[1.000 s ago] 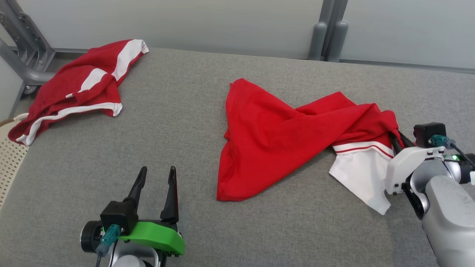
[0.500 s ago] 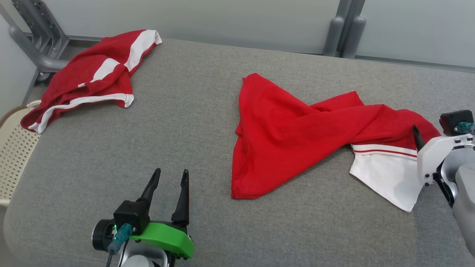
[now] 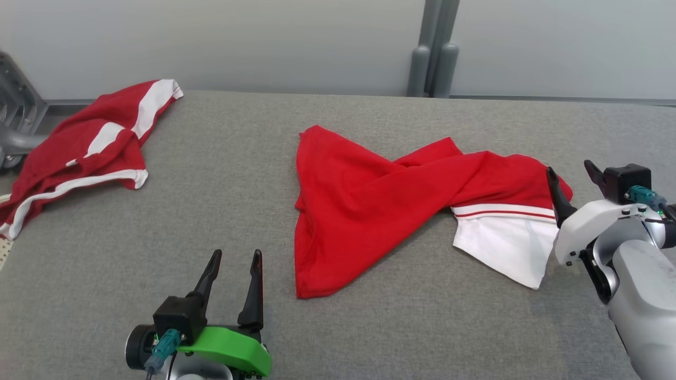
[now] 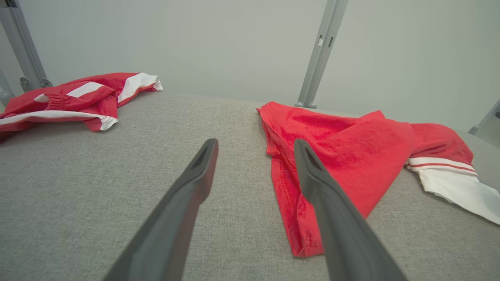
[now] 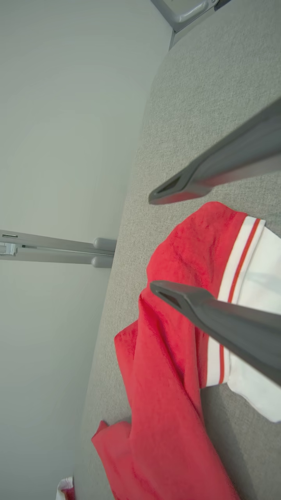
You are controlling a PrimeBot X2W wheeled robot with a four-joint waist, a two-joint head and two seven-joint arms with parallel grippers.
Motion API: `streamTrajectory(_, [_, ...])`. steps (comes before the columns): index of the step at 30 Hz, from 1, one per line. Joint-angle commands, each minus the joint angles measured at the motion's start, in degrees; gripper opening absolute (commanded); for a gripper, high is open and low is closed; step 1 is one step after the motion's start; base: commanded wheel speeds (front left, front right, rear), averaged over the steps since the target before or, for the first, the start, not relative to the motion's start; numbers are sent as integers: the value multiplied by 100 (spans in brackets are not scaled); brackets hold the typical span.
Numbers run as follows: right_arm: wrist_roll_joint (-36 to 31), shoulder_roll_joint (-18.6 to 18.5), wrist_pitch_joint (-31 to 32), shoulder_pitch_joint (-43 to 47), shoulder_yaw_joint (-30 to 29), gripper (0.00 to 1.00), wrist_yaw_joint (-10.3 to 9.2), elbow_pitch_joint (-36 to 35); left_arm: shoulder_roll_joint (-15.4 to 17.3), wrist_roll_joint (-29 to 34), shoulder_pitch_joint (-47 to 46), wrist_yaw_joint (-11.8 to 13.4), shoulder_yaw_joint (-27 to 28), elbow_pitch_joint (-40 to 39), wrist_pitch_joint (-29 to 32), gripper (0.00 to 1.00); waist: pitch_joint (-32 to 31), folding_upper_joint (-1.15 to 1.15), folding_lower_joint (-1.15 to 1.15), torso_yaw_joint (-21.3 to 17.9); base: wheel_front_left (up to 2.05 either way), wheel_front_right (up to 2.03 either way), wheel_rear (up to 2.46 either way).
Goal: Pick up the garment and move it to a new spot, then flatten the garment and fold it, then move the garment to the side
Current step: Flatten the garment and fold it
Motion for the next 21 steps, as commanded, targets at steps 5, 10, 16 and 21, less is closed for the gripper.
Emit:
streamTrajectory(5, [155, 163, -81, 638, -167, 100, -2, -993, 121, -83, 230, 119, 120, -106, 23, 100, -384, 27, 0, -554, 0, 0, 0])
streamTrajectory(10, [-18, 450, -90, 1281, -573, 100, -2, -1940, 188, -155, 330, 190, 206, -198, 26, 100, -487, 27, 0, -676, 0, 0, 0])
streamTrajectory(16, [-353, 911, 2, 2025, -1062, 100, -2, -2868, 242, -219, 457, 261, 280, -270, 23, 100, -551, 27, 0, -708, 0, 0, 0])
streamTrajectory(21, [-643, 1292, 212, 2639, -1408, 100, -1, -3663, 312, -261, 675, 334, 320, -385, 42, 100, -562, 27, 0, -699, 0, 0, 0])
